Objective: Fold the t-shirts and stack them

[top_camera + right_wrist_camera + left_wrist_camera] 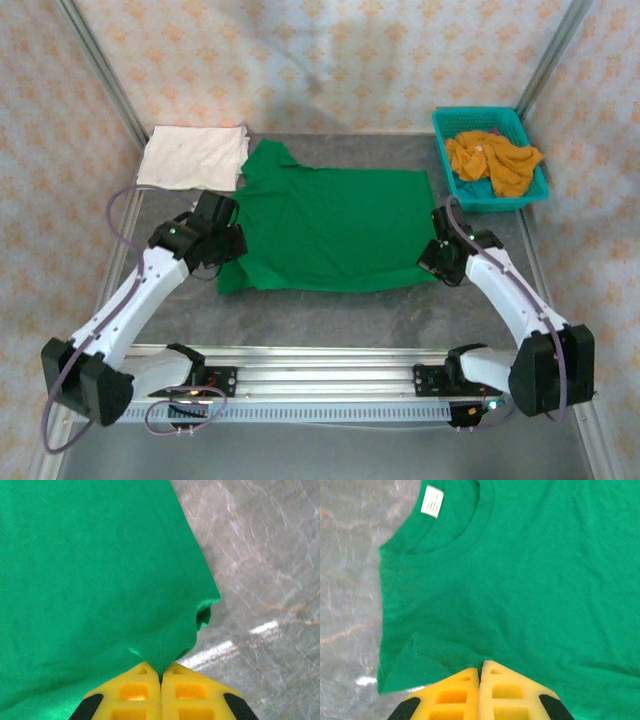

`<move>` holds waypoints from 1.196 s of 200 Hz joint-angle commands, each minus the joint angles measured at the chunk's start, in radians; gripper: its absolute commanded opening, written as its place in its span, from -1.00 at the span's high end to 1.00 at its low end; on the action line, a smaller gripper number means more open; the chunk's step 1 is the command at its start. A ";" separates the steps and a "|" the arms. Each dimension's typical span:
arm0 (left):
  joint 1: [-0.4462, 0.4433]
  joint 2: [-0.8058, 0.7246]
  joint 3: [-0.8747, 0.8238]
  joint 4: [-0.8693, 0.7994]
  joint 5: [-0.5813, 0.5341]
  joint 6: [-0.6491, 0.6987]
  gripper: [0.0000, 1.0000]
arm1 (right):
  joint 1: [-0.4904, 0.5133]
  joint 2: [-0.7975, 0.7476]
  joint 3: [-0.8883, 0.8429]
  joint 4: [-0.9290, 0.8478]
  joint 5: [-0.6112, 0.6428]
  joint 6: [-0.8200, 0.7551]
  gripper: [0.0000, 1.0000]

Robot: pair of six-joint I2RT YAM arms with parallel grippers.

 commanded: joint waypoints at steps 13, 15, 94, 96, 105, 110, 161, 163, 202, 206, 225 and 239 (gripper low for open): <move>0.032 0.127 0.157 -0.010 -0.042 0.185 1.00 | -0.018 0.116 0.086 0.057 0.058 -0.080 1.00; 0.033 0.135 0.167 -0.012 -0.042 0.190 1.00 | -0.020 0.122 0.091 0.057 0.055 -0.083 1.00; 0.057 0.347 0.325 -0.058 -0.095 0.304 1.00 | -0.041 0.282 0.201 0.095 0.067 -0.127 0.99; 0.057 0.350 0.327 -0.057 -0.096 0.305 1.00 | -0.041 0.285 0.202 0.097 0.067 -0.127 0.99; 0.061 0.363 0.337 -0.050 -0.099 0.309 1.00 | -0.044 0.299 0.208 0.103 0.068 -0.129 0.97; 0.063 0.371 0.343 -0.047 -0.098 0.312 1.00 | -0.047 0.308 0.212 0.106 0.068 -0.129 0.95; 0.076 0.571 0.547 -0.046 -0.111 0.358 1.00 | -0.080 0.422 0.322 0.169 0.043 -0.124 0.80; 0.077 0.580 0.563 -0.048 -0.113 0.362 1.00 | -0.082 0.433 0.335 0.169 0.041 -0.125 0.75; 0.076 0.790 0.871 -0.156 -0.200 0.358 0.15 | -0.098 0.535 0.539 0.112 0.014 -0.134 0.47; 0.073 0.785 0.870 -0.151 -0.189 0.354 0.10 | -0.098 0.527 0.546 0.112 0.015 -0.134 0.46; 0.054 0.663 0.749 -0.060 -0.168 0.333 0.02 | -0.098 0.462 0.513 0.113 0.015 -0.138 0.41; 0.046 0.552 0.580 0.022 -0.174 0.317 -0.01 | -0.094 0.389 0.432 0.142 -0.008 -0.147 0.41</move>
